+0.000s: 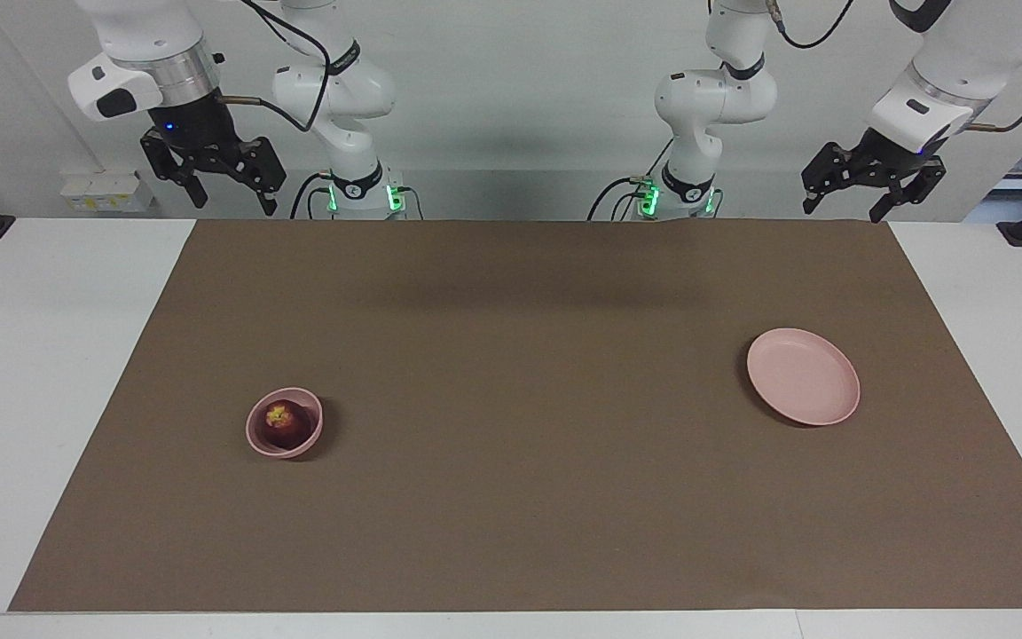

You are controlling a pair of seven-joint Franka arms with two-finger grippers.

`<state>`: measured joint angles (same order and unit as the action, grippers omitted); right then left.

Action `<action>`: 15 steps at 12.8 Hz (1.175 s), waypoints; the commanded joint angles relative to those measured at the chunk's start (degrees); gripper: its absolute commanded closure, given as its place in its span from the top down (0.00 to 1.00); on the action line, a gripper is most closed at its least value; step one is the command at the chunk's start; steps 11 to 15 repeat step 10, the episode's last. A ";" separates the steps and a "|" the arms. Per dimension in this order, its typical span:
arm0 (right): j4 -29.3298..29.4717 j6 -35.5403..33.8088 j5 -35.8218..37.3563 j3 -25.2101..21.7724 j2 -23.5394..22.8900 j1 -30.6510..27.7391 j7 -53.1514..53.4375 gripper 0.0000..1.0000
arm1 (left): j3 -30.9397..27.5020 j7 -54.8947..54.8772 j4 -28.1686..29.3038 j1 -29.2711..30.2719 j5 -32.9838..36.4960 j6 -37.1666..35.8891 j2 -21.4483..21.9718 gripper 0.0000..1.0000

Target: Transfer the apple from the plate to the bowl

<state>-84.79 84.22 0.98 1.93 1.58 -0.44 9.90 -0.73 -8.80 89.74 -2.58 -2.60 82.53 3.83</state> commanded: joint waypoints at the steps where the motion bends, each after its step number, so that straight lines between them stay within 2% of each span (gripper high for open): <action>1: -2.13 0.06 -1.33 0.18 1.76 -0.70 -1.72 1.00 | -0.41 0.54 -0.54 -0.32 -0.03 -0.53 0.21 1.00; 15: -2.22 0.50 -1.51 0.18 1.76 -1.14 -1.81 1.00 | -0.50 0.63 -0.54 -0.32 0.06 -0.44 0.13 1.00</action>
